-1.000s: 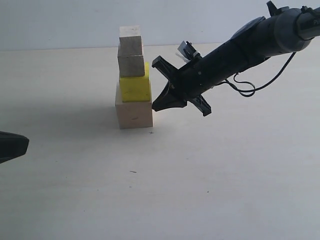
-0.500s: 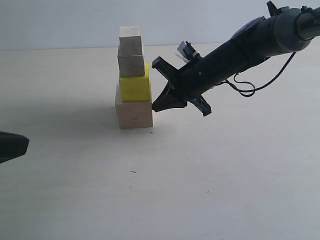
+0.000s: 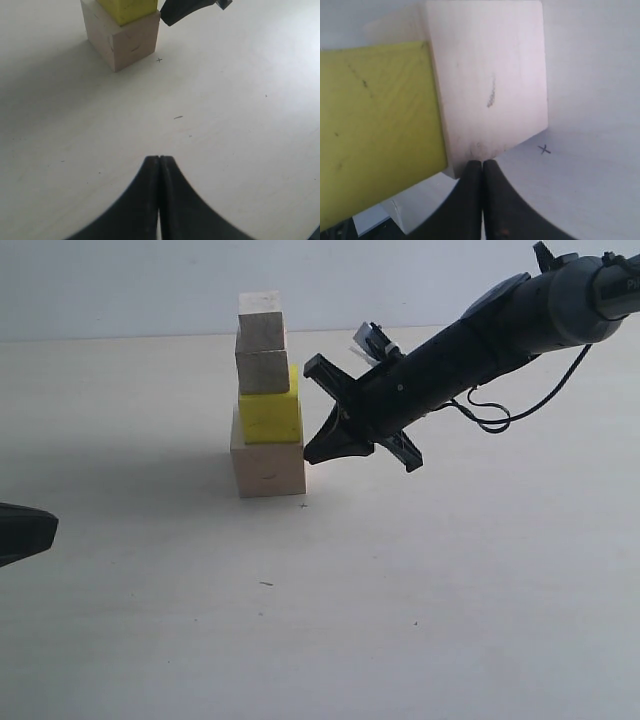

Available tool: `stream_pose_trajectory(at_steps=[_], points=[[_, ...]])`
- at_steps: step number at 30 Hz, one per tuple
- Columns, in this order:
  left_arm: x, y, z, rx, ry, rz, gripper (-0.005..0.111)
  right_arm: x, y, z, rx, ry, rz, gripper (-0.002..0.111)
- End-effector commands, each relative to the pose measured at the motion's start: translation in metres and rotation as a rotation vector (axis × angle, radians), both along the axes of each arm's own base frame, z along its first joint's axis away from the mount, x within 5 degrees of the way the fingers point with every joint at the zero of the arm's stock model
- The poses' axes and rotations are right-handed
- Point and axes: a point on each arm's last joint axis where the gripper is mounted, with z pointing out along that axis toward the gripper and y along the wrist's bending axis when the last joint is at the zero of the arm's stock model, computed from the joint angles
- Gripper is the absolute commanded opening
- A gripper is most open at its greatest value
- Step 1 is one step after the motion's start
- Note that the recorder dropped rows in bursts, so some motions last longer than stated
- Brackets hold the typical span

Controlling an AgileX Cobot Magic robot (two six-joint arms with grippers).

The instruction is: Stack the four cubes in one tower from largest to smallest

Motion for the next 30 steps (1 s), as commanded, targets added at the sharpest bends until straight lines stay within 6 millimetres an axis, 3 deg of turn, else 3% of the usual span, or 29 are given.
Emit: stream_pose_trajectory(at_steps=[1, 23, 30], points=[[-0.001, 0.0, 0.002, -0.017, -0.009, 0.004, 0.0, -0.002, 0.0, 0.001, -0.001, -0.013, 0.022, 0.0], [-0.001, 0.0, 0.002, -0.017, -0.009, 0.004, 0.0, -0.006, 0.001, 0.003, 0.014, -0.01, 0.079, 0.0], [-0.001, 0.0, 0.002, -0.017, -0.009, 0.004, 0.0, -0.001, -0.018, 0.034, -0.209, -0.144, -0.001, 0.0]])
